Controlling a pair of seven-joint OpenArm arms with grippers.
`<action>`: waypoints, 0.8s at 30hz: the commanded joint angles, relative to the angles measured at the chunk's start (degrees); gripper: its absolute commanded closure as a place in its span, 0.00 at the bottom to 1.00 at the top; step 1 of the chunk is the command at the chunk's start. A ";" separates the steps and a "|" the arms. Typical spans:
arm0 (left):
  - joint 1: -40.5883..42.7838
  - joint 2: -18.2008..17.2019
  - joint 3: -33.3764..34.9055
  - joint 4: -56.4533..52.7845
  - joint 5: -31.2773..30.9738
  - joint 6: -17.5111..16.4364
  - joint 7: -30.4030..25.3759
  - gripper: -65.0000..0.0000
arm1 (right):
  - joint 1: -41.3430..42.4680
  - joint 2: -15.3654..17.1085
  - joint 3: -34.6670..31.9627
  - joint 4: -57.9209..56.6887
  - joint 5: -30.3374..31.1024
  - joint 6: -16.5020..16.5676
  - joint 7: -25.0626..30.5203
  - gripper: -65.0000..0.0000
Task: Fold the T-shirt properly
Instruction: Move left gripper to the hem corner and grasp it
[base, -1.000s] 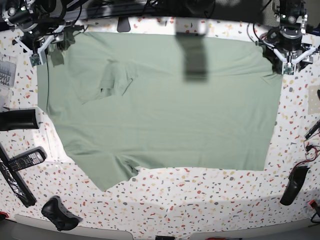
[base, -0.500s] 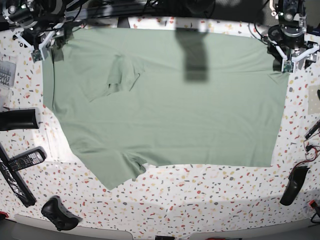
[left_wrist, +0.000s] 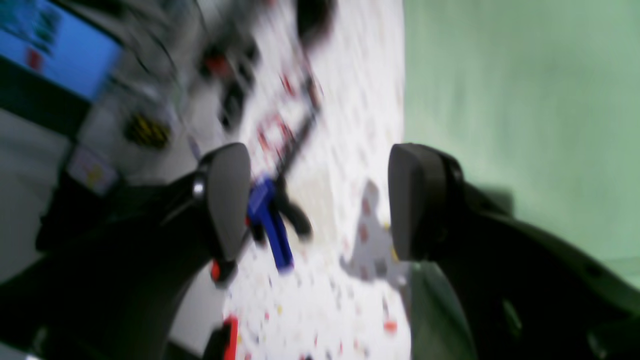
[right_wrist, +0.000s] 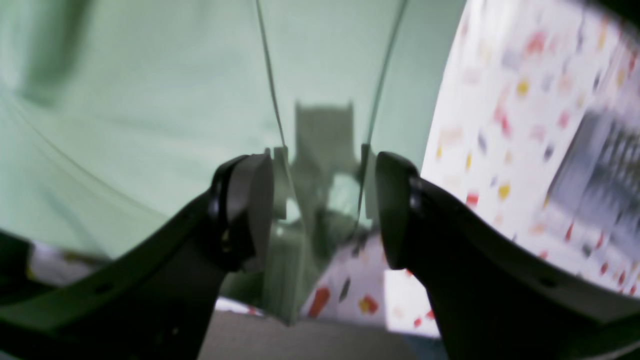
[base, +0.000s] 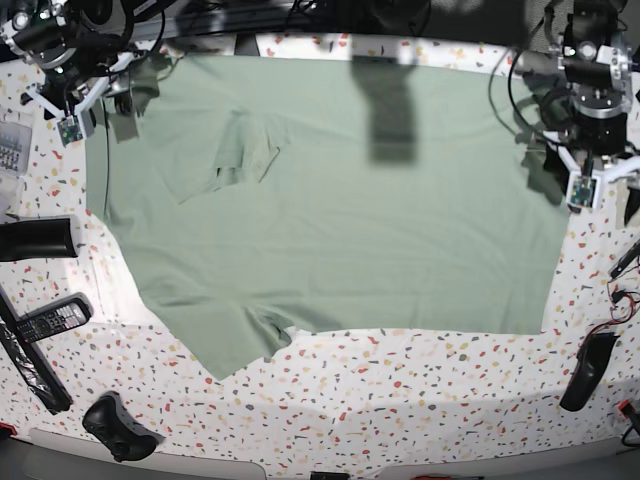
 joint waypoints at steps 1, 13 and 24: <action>-1.86 -1.14 -0.37 1.18 -0.52 0.92 -0.98 0.39 | 0.46 0.74 0.46 1.14 0.33 -0.15 1.22 0.51; -30.42 -1.92 -0.37 -26.05 -29.05 -9.64 -1.22 0.39 | 9.42 0.59 0.44 1.16 11.23 0.02 2.03 0.51; -60.63 -1.90 -0.31 -71.84 -33.77 -23.80 -5.46 0.39 | 14.23 0.59 0.33 1.16 12.57 0.09 -3.39 0.51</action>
